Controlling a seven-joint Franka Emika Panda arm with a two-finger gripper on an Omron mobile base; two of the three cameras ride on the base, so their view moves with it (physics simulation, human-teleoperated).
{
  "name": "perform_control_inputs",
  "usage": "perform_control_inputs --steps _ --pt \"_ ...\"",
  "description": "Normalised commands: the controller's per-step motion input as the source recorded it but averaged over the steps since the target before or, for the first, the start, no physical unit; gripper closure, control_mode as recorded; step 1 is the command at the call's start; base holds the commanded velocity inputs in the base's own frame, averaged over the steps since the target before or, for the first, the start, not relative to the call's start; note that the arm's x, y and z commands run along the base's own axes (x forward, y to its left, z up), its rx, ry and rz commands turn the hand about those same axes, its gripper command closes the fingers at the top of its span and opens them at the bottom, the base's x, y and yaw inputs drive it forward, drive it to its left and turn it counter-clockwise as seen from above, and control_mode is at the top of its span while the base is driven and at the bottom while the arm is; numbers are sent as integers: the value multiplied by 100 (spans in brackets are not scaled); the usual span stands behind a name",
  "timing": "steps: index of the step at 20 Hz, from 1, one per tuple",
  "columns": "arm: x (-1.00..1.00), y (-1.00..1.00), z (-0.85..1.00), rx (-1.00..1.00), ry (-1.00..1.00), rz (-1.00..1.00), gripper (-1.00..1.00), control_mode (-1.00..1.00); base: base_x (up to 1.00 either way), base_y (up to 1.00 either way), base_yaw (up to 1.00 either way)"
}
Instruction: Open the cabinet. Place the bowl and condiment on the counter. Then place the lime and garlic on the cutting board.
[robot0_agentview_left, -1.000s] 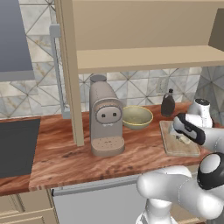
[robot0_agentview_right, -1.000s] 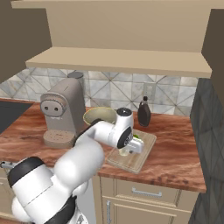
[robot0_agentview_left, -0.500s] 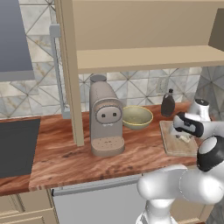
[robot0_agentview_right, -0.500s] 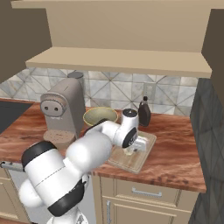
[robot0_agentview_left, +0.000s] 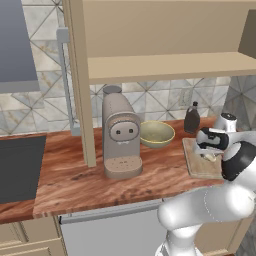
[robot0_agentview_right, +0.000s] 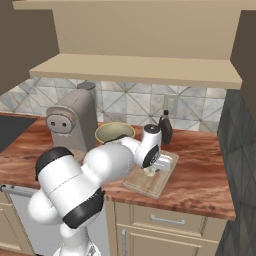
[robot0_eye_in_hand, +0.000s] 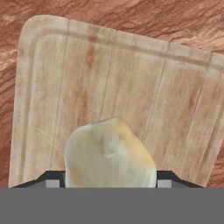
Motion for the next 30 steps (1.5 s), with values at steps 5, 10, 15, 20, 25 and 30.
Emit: perform_control_inputs --steps 5,10,15,20,25,30 --pt "14 0 -24 -3 0 2 100 -100 0 0 0" --pt "6 0 -17 -2 0 2 100 -100 0 0 0" --pt "0 -1 -11 -1 0 2 100 -100 0 0 0" --pt "-10 -1 -1 -1 0 2 -100 -100 0 0 0" --pt "-32 -11 0 0 0 2 -100 -100 0 0 0" --pt "-17 -1 6 0 0 1 -100 -100 0 0 0"
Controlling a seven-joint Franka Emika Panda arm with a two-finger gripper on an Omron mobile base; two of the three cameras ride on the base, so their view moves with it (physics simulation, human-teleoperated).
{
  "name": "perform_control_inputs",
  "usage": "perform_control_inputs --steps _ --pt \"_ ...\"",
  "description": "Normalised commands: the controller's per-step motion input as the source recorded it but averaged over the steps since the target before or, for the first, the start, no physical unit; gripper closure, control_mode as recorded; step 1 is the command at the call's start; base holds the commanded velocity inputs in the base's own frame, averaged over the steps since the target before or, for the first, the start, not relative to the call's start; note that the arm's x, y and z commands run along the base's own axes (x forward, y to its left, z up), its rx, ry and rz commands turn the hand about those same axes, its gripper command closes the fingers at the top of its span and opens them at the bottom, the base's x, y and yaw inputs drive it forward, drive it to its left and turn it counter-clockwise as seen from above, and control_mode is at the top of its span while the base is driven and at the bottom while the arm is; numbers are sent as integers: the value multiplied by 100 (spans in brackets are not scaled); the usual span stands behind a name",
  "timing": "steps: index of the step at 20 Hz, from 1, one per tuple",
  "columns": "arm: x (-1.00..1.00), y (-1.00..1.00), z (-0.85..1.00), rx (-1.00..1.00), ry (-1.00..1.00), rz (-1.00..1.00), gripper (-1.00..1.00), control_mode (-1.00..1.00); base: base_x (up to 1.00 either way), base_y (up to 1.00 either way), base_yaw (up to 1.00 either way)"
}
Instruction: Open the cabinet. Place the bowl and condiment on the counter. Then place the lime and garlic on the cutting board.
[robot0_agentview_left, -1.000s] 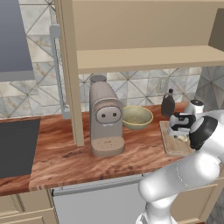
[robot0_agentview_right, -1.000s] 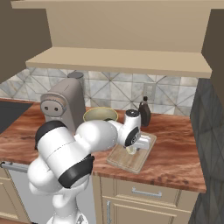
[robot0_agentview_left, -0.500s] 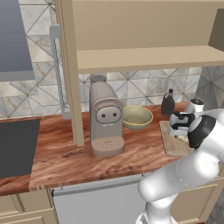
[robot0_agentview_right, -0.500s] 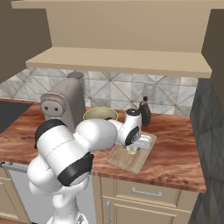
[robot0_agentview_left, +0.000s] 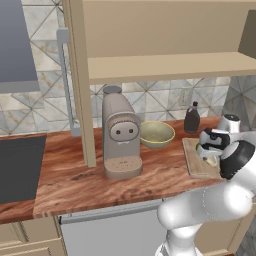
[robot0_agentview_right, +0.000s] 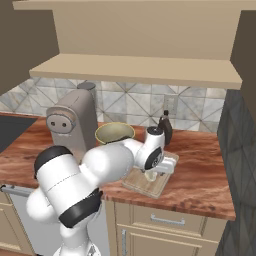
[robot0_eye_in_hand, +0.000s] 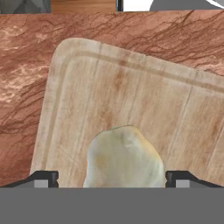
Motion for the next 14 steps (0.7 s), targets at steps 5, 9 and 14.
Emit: perform_control_inputs --steps 5,9,14 --pt "0 0 15 0 0 0 -100 -100 0 0 0" --pt "0 12 42 0 -1 0 -100 -100 0 0 0" --pt "0 23 45 0 -2 0 -100 -100 0 0 0"
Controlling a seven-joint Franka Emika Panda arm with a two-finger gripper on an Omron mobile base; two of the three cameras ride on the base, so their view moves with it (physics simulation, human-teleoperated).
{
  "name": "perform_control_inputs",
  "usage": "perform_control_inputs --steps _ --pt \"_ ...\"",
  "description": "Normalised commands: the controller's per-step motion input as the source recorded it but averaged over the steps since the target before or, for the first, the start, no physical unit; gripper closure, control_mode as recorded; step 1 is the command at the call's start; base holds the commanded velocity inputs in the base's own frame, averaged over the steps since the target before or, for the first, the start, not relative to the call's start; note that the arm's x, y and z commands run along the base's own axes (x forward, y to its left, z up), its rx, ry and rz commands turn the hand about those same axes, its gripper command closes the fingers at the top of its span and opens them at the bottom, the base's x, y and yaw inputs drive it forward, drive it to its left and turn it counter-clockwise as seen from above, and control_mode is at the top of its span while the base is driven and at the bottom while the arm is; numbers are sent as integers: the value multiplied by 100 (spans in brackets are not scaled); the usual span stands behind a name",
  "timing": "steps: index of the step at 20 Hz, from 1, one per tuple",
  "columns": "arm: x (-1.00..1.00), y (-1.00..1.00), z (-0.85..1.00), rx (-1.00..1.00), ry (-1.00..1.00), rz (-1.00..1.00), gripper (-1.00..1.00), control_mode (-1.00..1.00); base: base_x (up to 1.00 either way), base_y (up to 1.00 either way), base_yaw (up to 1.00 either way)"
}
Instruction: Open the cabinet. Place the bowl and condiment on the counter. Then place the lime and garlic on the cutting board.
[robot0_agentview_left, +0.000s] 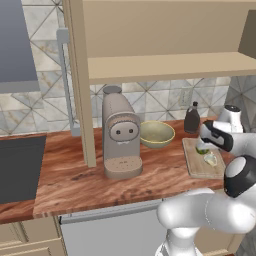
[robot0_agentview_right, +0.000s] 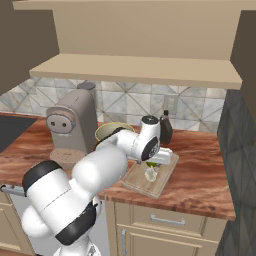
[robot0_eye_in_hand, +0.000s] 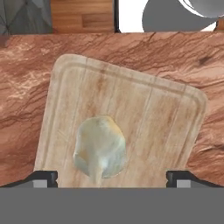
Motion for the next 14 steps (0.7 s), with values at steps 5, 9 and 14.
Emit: perform_control_inputs --steps 5,9,14 --pt "-2 22 44 0 -1 0 -100 -100 0 0 0" --pt "-15 5 51 0 -1 0 -100 -100 0 0 0" --pt "-32 0 50 0 -4 0 -100 -100 0 0 0"
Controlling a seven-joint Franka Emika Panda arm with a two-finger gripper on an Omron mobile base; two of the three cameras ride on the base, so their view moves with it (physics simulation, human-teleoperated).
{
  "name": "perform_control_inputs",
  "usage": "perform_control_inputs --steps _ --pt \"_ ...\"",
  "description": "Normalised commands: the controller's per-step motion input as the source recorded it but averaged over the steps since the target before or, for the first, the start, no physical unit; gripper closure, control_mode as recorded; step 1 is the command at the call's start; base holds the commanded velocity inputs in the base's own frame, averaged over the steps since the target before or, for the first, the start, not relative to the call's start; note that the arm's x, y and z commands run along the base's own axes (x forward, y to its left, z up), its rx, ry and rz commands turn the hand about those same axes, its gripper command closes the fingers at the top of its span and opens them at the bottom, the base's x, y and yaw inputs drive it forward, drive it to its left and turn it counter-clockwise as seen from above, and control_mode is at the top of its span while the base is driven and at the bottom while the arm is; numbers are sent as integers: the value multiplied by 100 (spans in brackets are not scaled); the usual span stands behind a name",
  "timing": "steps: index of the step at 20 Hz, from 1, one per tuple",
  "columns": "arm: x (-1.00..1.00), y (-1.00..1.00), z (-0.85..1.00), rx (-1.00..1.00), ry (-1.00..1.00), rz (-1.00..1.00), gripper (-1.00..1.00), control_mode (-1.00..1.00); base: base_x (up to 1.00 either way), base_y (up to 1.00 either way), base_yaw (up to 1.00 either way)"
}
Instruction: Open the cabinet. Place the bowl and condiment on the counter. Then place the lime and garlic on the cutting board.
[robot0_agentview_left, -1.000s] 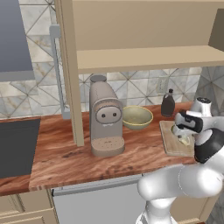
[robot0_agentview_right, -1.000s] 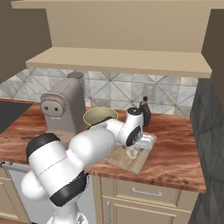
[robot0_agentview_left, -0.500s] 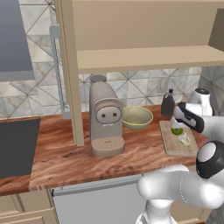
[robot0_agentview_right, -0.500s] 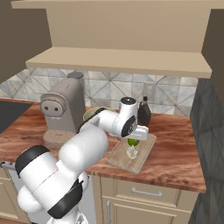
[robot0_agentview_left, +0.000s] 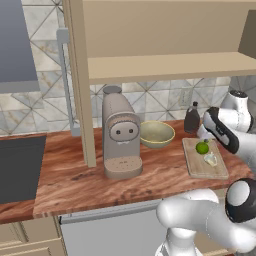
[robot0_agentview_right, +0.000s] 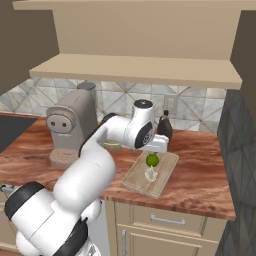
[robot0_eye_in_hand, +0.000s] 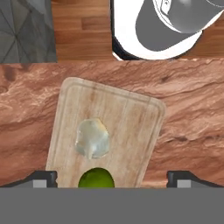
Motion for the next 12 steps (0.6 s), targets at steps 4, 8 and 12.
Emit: perform_control_inputs --steps 4,8,12 --pt "-43 0 51 0 -10 0 -100 -100 0 0 0" --pt "-56 0 43 0 -16 -6 -100 -100 0 0 0" --pt "-56 11 30 0 -13 -7 -100 -100 0 0 0"
